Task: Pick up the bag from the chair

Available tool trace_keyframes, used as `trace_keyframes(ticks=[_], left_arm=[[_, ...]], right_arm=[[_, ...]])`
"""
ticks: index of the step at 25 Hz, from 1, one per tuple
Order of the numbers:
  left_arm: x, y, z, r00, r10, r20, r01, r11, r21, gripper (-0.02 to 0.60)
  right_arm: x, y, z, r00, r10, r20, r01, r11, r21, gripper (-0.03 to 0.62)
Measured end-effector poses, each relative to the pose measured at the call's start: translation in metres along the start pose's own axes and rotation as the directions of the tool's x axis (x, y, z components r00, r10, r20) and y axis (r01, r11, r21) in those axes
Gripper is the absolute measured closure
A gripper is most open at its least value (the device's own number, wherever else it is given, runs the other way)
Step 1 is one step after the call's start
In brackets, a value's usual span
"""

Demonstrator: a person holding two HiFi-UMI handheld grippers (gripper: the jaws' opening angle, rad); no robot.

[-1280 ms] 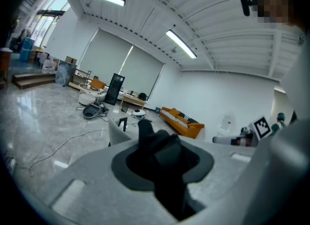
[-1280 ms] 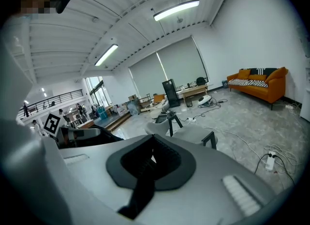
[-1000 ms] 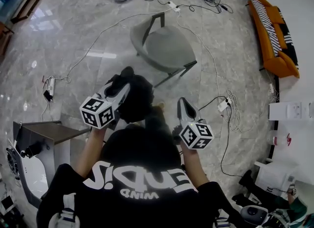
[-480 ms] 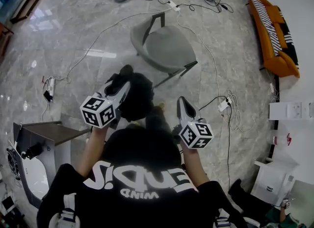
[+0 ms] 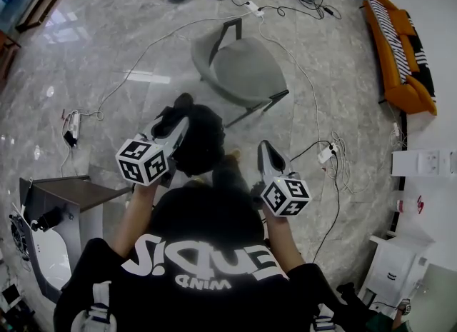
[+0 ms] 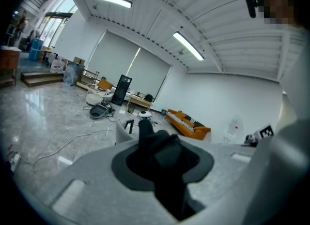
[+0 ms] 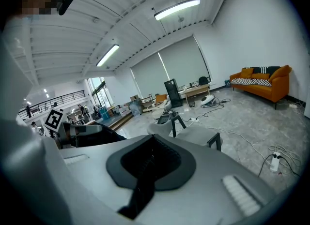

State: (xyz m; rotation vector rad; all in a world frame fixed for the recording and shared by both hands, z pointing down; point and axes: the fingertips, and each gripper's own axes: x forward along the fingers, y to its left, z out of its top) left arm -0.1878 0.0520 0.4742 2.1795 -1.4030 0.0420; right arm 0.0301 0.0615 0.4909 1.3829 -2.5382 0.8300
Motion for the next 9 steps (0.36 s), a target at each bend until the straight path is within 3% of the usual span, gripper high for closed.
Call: trace_keyframes(ticks=[9], left_arm=[[-0.0017, 0.0042, -0.0017, 1.000, 0.011, -0.006, -0.011, 1.000, -0.001, 0.482]], right_arm=[[0.0010, -0.0009, -0.0019, 1.000, -0.010, -0.006, 0.010, 1.000, -0.002, 0.594]])
